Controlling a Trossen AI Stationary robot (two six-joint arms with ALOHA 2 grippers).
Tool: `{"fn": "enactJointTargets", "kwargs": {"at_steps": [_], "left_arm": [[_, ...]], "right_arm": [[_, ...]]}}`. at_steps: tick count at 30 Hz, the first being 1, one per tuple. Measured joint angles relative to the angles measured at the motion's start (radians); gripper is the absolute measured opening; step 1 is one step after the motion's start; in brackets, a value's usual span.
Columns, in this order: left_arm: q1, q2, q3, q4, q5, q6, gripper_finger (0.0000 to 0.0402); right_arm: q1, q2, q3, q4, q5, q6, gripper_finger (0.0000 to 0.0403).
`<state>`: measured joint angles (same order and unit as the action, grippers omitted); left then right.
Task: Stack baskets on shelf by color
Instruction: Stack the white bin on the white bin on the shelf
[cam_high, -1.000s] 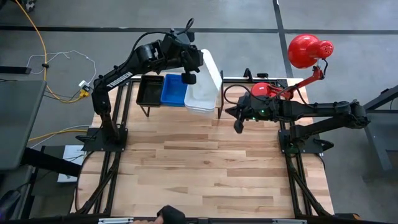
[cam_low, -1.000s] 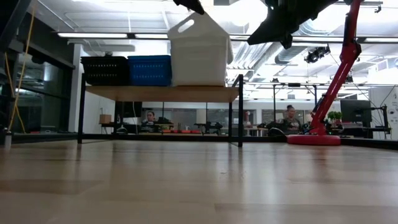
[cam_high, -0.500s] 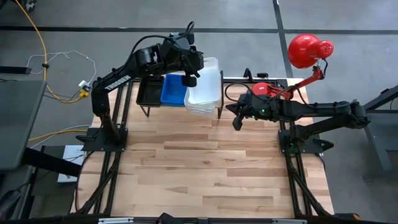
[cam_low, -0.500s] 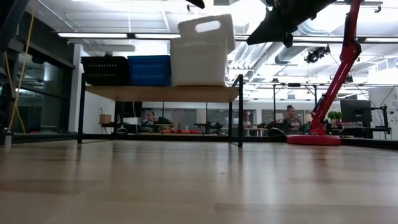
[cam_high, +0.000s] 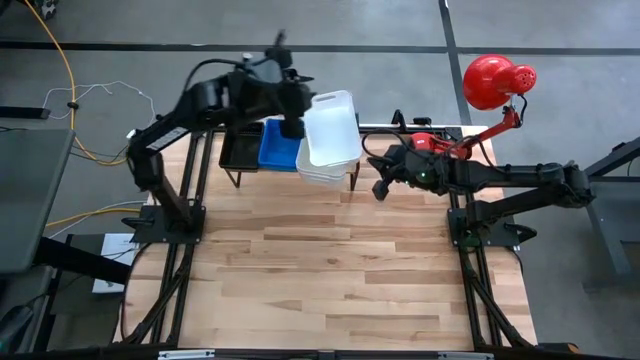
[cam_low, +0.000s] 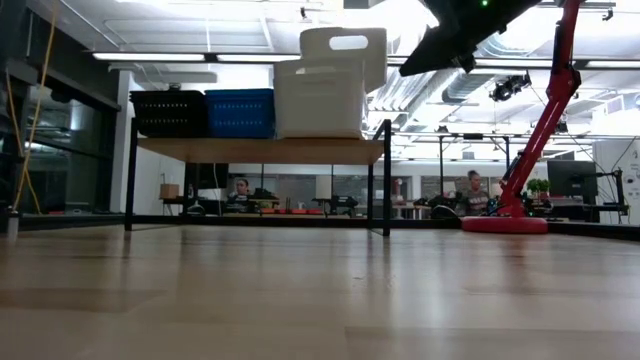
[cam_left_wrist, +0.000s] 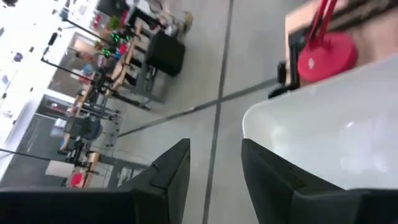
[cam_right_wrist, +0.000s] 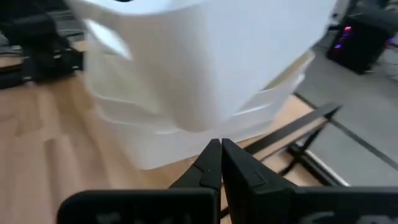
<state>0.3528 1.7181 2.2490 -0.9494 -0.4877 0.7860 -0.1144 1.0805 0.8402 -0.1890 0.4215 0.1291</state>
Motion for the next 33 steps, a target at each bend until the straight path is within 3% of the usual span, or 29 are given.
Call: {"fn": "enactJointTargets", "kwargs": {"at_steps": [6,11,14,20,27,33], "left_arm": [[-0.079,-0.119,0.0,0.004,0.004,-0.102,0.0116],[-0.154,-0.205,-0.003,-0.038,0.095,-0.241,0.0021],[-0.196,-0.255,-0.063,-0.065,0.126,-0.328,0.0009],[-0.26,-0.35,-0.375,-0.08,0.006,-0.452,0.0001],[-0.264,-0.424,-0.768,-0.078,-0.037,-0.64,0.0],[-0.264,-0.415,-0.987,0.042,-0.058,-0.731,0.0]], "right_arm": [[-0.05,0.0,0.0,0.068,0.025,0.001,0.0],[-0.064,0.0,0.0,0.137,-0.052,0.004,0.0],[-0.065,0.0,0.0,0.137,-0.047,0.017,0.0],[-0.056,0.0,0.0,0.133,-0.063,0.053,0.0],[-0.053,0.0,0.0,0.134,-0.066,0.053,0.0],[-0.053,0.0,0.0,0.125,-0.066,0.048,0.0]]}}
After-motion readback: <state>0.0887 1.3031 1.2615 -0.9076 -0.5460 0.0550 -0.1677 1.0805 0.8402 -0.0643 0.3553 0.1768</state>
